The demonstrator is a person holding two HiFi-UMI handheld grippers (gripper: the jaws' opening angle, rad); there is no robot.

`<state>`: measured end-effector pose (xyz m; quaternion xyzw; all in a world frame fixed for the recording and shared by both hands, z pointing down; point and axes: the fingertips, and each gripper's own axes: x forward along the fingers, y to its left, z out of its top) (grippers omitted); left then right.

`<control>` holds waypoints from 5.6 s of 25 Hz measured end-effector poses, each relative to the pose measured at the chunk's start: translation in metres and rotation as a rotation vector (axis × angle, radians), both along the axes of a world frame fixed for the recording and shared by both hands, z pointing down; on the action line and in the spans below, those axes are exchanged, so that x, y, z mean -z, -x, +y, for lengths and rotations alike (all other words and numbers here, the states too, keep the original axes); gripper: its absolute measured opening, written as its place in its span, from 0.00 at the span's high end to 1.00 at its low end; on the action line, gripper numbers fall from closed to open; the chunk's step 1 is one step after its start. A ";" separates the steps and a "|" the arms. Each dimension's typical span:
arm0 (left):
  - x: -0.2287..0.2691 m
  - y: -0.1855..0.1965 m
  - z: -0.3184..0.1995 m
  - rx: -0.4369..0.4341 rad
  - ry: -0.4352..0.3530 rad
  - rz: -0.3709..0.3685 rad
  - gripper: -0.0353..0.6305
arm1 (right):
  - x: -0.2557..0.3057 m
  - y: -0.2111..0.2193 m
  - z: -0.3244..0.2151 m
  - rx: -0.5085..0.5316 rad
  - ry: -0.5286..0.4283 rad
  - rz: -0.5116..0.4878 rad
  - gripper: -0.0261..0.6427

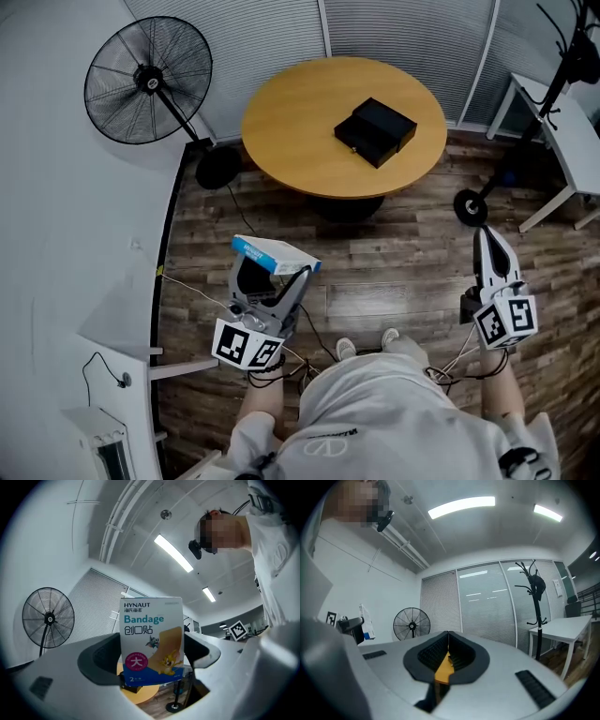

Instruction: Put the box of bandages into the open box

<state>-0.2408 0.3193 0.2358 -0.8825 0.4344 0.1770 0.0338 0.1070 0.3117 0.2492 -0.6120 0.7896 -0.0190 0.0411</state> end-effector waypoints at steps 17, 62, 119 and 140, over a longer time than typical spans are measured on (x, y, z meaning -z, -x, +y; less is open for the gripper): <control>-0.011 -0.022 -0.051 -0.019 0.027 -0.012 0.31 | -0.014 -0.005 -0.044 0.017 0.016 0.015 0.93; -0.022 -0.147 -0.267 0.046 0.071 -0.060 0.31 | -0.040 -0.079 -0.293 0.189 0.063 -0.033 0.93; -0.129 -0.208 -0.570 -0.538 0.190 -0.299 0.31 | -0.099 0.046 -0.561 0.126 0.164 0.112 0.93; -0.320 -0.275 -0.577 -1.001 0.059 -1.201 0.31 | -0.186 0.023 -0.594 0.149 0.262 0.049 0.93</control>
